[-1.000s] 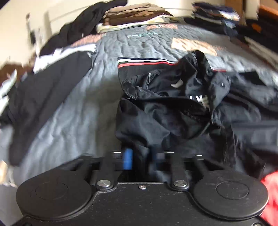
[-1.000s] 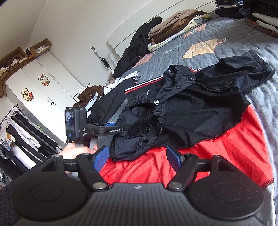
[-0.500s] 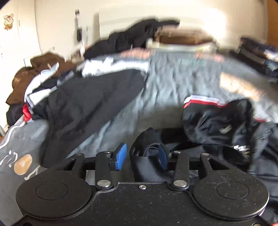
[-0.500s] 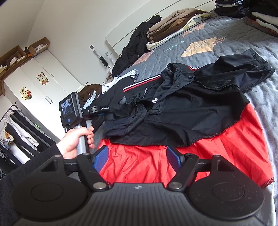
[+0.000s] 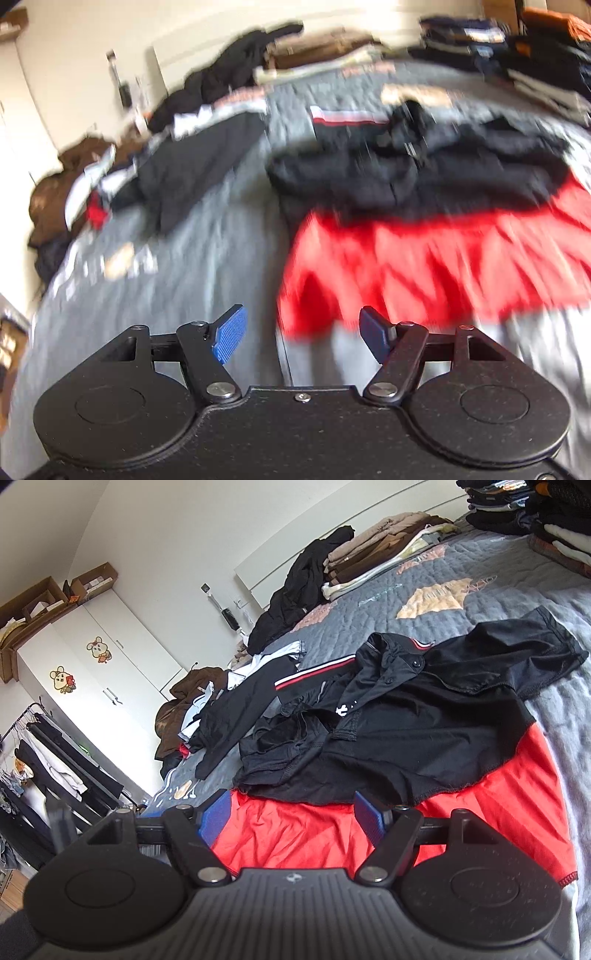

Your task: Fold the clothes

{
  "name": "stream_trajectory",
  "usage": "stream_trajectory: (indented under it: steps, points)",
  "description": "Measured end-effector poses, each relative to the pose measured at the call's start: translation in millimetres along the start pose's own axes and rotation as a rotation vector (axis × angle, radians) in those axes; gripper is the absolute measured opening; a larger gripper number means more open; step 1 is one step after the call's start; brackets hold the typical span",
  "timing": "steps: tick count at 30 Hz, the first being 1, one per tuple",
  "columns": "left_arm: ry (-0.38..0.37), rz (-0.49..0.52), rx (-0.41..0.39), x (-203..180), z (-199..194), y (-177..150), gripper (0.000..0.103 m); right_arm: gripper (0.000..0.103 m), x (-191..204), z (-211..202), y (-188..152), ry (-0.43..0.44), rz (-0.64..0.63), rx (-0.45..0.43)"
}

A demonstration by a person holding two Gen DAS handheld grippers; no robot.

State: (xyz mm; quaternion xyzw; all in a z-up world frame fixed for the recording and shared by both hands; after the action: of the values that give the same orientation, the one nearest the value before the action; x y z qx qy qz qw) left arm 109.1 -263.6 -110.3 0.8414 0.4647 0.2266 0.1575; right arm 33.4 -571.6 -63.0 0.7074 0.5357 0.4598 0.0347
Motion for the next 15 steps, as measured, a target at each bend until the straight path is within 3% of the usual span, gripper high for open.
stream_trajectory:
  steps: [4, 12, 15]
  points:
    - [-0.056, -0.066, 0.018, -5.3, -7.8, -44.7, 0.067, 0.073, 9.2, -1.5, -1.6, -0.008, -0.021, 0.008]
    - [-0.141, -0.16, -0.088, -40.1, -30.2, -102.9, 0.067, 0.073, 22.7, 12.3, -21.4, -0.059, -0.061, 0.075]
    - [-0.137, -0.119, -0.002, -62.6, -18.2, -127.2, 0.067, 0.073, 22.1, 25.8, -45.3, -0.077, -0.082, 0.142]
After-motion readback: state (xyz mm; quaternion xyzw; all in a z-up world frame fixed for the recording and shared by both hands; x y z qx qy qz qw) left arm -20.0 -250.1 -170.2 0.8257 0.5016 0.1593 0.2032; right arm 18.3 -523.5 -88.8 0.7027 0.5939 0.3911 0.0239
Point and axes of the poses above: each gripper's, at about its wrist camera, not at the fingertips, and z roughly the way its jaws point, x to its left, y to its top, the point moved 7 cm from there along z, roughly the way its jaws point, and after that the axes turned 15 degrees about x, right-handed, at the moved point
